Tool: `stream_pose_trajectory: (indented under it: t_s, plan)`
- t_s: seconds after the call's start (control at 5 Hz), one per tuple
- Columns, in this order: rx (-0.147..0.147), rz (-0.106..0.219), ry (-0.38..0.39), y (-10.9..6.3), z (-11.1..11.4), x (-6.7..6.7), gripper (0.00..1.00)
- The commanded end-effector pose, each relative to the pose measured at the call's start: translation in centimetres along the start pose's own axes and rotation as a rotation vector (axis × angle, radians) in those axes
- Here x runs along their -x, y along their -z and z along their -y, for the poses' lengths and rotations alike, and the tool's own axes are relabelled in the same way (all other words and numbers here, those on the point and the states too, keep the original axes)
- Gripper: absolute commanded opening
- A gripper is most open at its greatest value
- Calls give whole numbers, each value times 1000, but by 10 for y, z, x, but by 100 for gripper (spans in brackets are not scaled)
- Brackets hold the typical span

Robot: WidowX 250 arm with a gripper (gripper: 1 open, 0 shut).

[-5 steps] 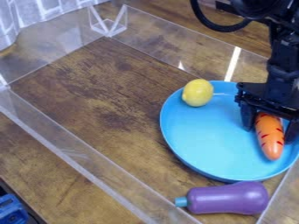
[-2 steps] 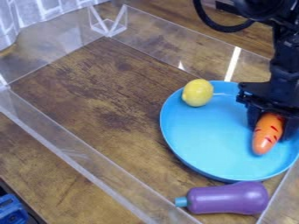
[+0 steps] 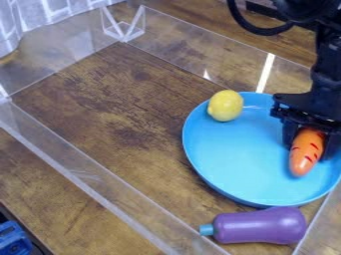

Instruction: Move the carrot to the left side

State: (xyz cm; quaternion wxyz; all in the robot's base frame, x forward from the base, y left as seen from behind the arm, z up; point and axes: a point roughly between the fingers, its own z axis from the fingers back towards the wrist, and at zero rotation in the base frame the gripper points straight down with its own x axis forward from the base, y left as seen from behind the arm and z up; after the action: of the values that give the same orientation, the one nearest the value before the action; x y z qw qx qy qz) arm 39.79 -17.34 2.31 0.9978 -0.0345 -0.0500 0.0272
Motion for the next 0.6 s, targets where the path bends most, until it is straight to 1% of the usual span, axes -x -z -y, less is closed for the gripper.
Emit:
stream_pose_trajectory:
  t_s: [0.0, 0.4]
  plan:
    - [14, -21, 46, -7, 12, 0, 0]
    - [32, -52, 211, -31, 0, -3, 0]
